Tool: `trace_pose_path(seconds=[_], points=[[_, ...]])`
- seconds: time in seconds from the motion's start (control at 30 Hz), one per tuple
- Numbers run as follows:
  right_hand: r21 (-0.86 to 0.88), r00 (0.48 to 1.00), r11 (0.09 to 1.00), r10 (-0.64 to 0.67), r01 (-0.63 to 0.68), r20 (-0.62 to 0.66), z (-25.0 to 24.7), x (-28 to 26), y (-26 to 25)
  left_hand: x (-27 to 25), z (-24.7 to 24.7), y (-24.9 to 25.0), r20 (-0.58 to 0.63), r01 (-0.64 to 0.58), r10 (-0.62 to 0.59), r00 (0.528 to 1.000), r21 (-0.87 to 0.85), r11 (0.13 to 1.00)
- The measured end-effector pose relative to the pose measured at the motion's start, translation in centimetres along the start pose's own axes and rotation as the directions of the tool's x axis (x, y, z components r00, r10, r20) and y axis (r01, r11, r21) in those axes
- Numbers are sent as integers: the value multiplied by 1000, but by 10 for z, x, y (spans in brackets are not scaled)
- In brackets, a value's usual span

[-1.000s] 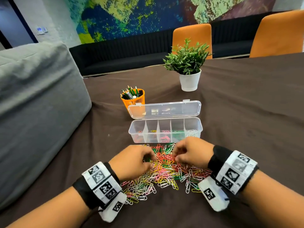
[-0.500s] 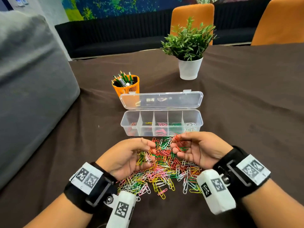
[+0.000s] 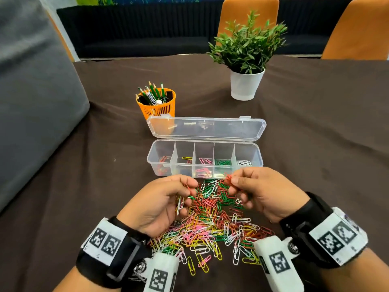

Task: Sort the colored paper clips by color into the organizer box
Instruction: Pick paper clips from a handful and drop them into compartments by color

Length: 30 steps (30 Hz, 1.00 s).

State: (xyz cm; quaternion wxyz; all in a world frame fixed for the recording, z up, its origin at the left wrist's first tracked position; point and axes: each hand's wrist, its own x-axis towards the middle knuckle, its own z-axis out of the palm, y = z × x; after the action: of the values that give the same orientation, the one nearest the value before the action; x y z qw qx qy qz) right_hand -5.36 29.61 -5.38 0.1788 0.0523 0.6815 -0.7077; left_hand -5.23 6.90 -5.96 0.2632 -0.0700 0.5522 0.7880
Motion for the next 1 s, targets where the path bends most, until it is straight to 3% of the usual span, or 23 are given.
trace_pose_path(seconds=[0.1, 0.17, 0.27, 0.37, 0.43, 0.5, 0.63, 0.77, 0.9, 1.0], points=[[-273, 994, 959, -97, 79, -55, -5, 20, -23, 1, -14, 0, -4, -14, 13, 1000, -170, 985], [-462, 984, 878, -168, 127, -50, -2, 38, -39, 3, -23, -1, -22, -8, 2, 1000, -245, 969], [-725, 969, 660, -244, 196, 40, 26, 65, -59, 3, -34, -2, -50, -1, -14, 999, -305, 953], [-859, 961, 457, -249, 229, 124, 65, 87, -72, 1, -36, -1, -40, 9, -23, 999, -330, 944], [-901, 963, 371, -226, 223, 145, 83, 103, -76, -1, -39, -1, -38, 16, -31, 999, -345, 938], [-909, 966, 359, -216, 212, 140, 90, 116, -75, -1, -37, -3, -33, 34, -48, 998, -345, 938], [-870, 966, 441, -221, 220, 132, 108, 128, -70, 0, -41, -5, -15, 60, -71, 997, -376, 925], [-891, 969, 402, -205, 211, 137, 114, 133, -71, 2, -42, -6, -7, 87, -98, 995, -395, 915], [-843, 980, 505, -151, 186, 126, 104, 132, -76, 4, -43, -6, 5, 104, -111, 994, -405, 908], [-917, 973, 346, -176, 201, 147, 96, 130, -81, 5, -43, -6, 14, 107, -111, 994, -415, 904]])
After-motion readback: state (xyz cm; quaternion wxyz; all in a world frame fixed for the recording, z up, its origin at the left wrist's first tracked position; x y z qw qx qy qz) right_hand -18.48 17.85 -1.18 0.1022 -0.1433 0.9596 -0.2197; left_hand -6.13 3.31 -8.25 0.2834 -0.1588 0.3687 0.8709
